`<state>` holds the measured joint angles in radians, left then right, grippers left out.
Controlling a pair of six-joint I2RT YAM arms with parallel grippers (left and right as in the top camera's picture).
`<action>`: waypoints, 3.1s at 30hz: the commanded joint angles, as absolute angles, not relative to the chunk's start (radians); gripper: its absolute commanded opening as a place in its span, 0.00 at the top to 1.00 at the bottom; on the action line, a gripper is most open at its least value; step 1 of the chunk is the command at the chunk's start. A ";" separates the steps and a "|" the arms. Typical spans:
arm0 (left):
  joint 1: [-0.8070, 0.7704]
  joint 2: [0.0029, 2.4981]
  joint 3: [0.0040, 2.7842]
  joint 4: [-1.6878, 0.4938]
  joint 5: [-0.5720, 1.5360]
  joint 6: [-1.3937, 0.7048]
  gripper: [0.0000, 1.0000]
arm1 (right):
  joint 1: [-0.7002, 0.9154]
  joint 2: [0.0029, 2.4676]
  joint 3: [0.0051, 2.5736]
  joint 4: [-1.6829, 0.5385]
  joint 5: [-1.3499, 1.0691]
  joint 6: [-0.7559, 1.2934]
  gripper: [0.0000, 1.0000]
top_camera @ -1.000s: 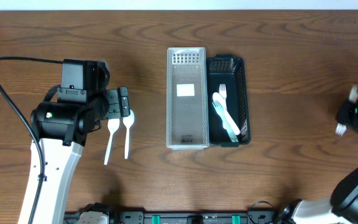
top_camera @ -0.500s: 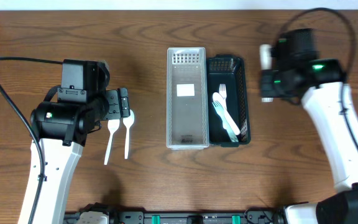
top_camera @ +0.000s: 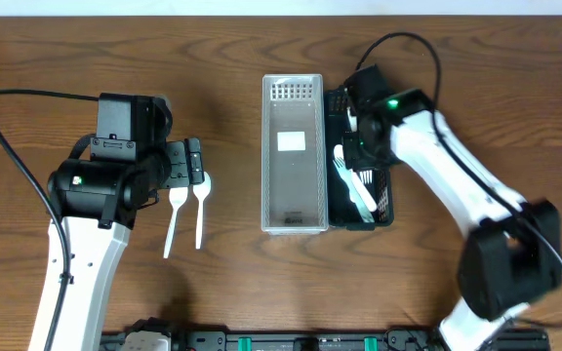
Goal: Pack container
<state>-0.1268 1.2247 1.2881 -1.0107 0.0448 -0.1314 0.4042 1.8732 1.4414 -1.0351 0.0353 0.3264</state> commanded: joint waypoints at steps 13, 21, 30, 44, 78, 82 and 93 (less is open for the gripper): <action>-0.123 1.228 1.295 -1.032 0.033 -0.136 0.02 | 0.422 1.904 1.486 -1.015 0.045 0.262 0.52; -0.123 1.192 1.298 -1.101 0.032 -0.051 0.02 | 0.397 1.745 1.642 -1.050 0.133 0.083 0.01; -0.094 1.209 1.273 -1.188 0.025 -0.039 0.02 | 0.154 1.535 1.695 -1.109 0.228 0.069 0.01; -0.092 1.439 1.010 -0.925 0.013 -0.061 0.02 | -0.080 1.533 1.612 -1.133 0.051 0.073 0.01; 0.038 1.761 0.965 -0.734 0.015 -0.020 0.19 | -0.080 1.533 1.541 -1.094 0.051 0.073 0.01; 0.038 1.761 0.965 -0.734 0.015 -0.020 0.29 | -0.080 1.533 1.541 -1.102 0.052 0.073 0.01; 0.038 1.761 0.965 -0.735 0.015 -0.020 0.70 | -0.080 1.533 1.541 -1.129 0.051 0.073 0.01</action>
<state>0.0357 1.7546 0.9707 -0.7319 0.0193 -0.0231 -0.0738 1.5311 1.5471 -1.1271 0.0586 0.0895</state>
